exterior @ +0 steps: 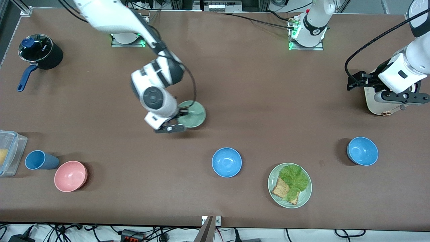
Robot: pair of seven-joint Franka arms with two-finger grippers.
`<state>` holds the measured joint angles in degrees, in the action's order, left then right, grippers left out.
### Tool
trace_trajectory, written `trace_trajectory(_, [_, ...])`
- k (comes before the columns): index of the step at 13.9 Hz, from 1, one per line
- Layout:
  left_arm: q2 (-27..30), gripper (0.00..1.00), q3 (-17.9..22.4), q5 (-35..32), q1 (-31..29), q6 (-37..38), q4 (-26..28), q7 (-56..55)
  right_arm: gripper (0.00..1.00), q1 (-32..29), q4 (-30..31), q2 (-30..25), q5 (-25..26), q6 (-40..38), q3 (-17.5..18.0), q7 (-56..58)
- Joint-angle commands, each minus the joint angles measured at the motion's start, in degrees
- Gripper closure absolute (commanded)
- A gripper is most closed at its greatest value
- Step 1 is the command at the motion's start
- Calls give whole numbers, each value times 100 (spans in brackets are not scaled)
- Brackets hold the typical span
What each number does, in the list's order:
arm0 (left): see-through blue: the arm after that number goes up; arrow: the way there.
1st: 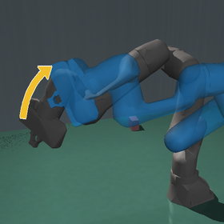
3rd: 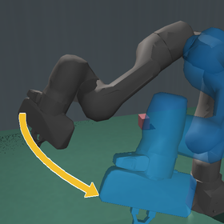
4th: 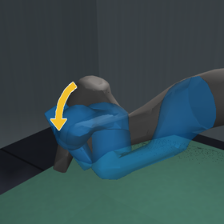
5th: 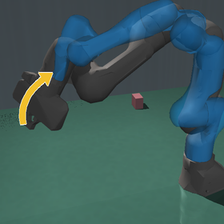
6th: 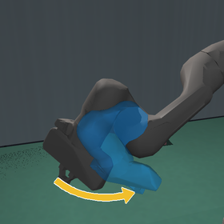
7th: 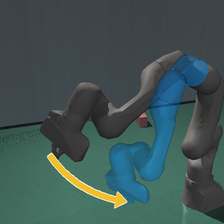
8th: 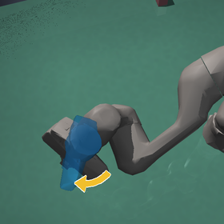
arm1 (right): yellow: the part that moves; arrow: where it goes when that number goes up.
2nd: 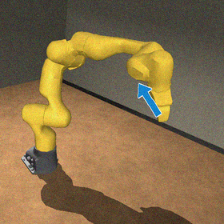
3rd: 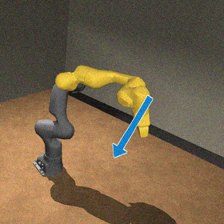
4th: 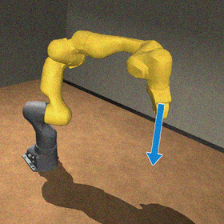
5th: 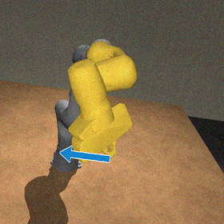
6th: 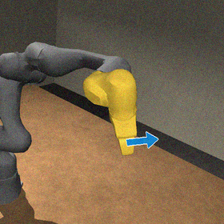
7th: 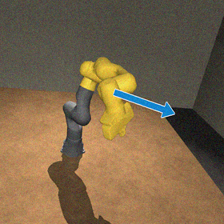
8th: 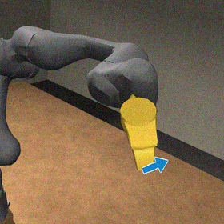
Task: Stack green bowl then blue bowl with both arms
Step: 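Grasp the green bowl rim with the right gripper and carry it toward the table center, then set the green bowl down, open the right gripper while the left gripper moves out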
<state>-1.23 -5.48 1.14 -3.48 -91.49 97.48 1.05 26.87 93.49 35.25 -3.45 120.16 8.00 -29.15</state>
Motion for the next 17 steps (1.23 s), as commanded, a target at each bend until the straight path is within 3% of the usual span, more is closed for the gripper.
trace_trajectory(1, [-70,0,3,18,-22,132,-167,123,100,282,-559,508,-610,-28,-53,-231])
trace_trajectory(4, [-70,0,3,9,-22,132,-176,123,100,441,-542,614,-841,385,-53,-240])
trace_trajectory(11, [-149,0,38,9,-57,132,-167,114,100,565,-279,641,-876,316,-53,-240])
trace_trajectory(12, [-210,0,47,0,-187,106,-176,123,93,573,-270,641,-876,307,-53,-240])
trace_trajectory(13, [-307,0,38,9,-223,97,-220,123,29,556,-287,641,-885,315,-44,-275])
trace_trajectory(14, [-534,0,47,-8,-224,123,-507,106,0,547,-339,606,-929,316,-53,-467])
trace_trajectory(17, [-1385,0,47,-165,-355,123,-1079,105,0,547,-865,326,-868,-138,-71,-662])
